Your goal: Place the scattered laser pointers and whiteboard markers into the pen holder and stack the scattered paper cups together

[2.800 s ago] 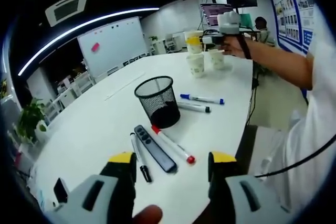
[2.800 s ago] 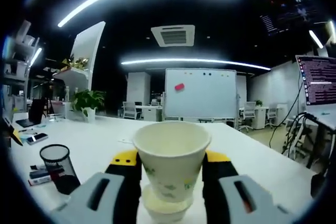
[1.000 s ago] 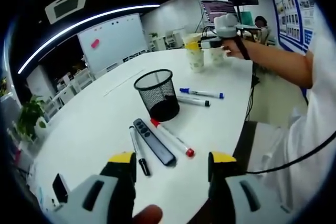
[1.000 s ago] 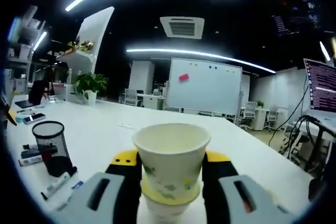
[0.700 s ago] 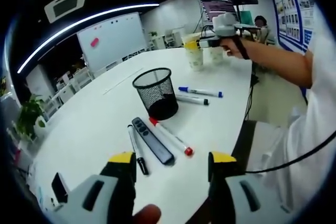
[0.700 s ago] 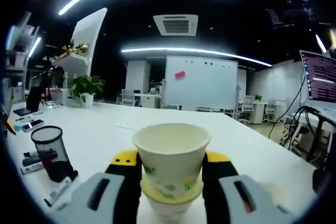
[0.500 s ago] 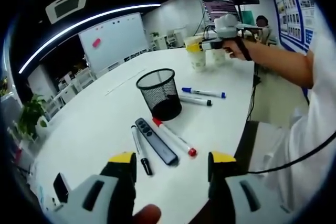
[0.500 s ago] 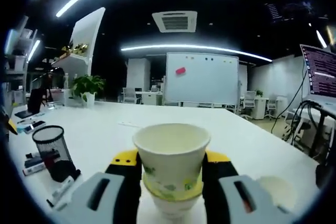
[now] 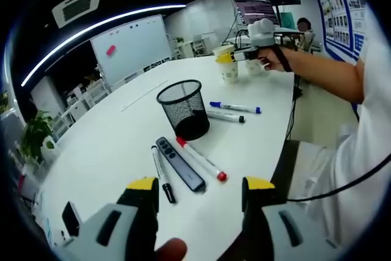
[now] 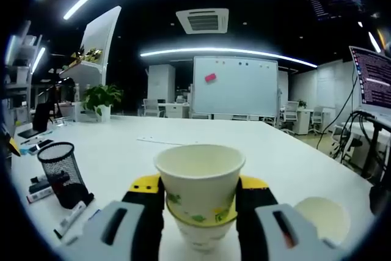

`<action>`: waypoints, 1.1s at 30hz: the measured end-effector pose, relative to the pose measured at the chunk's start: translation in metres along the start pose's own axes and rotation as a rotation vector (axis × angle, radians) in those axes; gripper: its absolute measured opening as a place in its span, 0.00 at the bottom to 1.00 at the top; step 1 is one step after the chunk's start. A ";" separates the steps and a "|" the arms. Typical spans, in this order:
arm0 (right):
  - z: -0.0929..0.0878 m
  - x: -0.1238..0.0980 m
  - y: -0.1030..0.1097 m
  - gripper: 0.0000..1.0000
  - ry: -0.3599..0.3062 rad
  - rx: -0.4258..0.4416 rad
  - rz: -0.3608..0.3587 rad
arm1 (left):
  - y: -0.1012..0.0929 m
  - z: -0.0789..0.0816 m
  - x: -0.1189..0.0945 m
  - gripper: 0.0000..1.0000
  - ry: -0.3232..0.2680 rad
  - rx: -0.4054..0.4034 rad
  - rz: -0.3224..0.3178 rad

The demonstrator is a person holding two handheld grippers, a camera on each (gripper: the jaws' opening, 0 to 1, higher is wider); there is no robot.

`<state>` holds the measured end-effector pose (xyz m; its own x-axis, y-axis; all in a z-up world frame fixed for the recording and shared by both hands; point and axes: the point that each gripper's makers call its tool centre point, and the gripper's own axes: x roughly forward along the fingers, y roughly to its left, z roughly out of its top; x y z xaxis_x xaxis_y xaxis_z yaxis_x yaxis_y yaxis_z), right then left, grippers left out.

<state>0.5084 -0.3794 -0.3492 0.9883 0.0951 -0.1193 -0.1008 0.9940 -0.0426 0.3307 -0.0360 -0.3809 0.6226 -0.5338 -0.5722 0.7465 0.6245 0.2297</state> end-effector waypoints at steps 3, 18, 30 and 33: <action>-0.001 0.000 0.000 0.47 0.001 -0.008 0.000 | -0.001 -0.001 0.001 0.56 0.003 0.004 -0.004; -0.002 0.001 0.000 0.54 0.008 -0.018 0.011 | -0.003 -0.001 0.001 0.55 -0.001 0.000 -0.008; 0.004 -0.001 -0.002 0.56 0.001 -0.038 -0.002 | 0.002 -0.003 -0.001 0.55 0.007 -0.001 0.008; 0.004 -0.001 -0.002 0.57 0.002 -0.044 -0.001 | 0.001 -0.002 -0.001 0.55 0.003 0.002 0.004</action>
<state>0.5079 -0.3813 -0.3450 0.9881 0.0944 -0.1213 -0.1052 0.9907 -0.0861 0.3302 -0.0336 -0.3812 0.6249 -0.5295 -0.5737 0.7446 0.6252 0.2339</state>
